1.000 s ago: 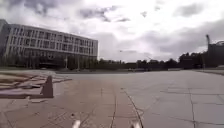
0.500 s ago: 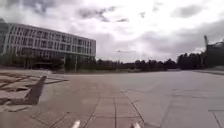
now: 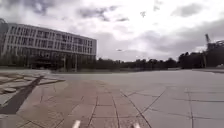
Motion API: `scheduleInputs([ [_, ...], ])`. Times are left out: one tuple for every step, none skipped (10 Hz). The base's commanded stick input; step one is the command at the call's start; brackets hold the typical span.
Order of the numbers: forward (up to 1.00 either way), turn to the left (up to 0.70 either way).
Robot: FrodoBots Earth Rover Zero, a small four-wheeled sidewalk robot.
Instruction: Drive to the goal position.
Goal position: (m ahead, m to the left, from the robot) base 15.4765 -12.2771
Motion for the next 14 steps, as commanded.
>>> scheduleInputs([
  [1.00, 0.00],
  [1.00, -0.04],
  [1.00, -0.25],
  [1.00, -0.22],
  [1.00, -0.10],
  [1.00, 0.00],
  [1.00, 0.00],
  [1.00, 0.00],
  [1.00, 0.00],
  [1.00, 0.00],
  [1.00, 0.00],
  [1.00, 0.00],
  [1.00, -0.12],
  [1.00, -0.33],
])
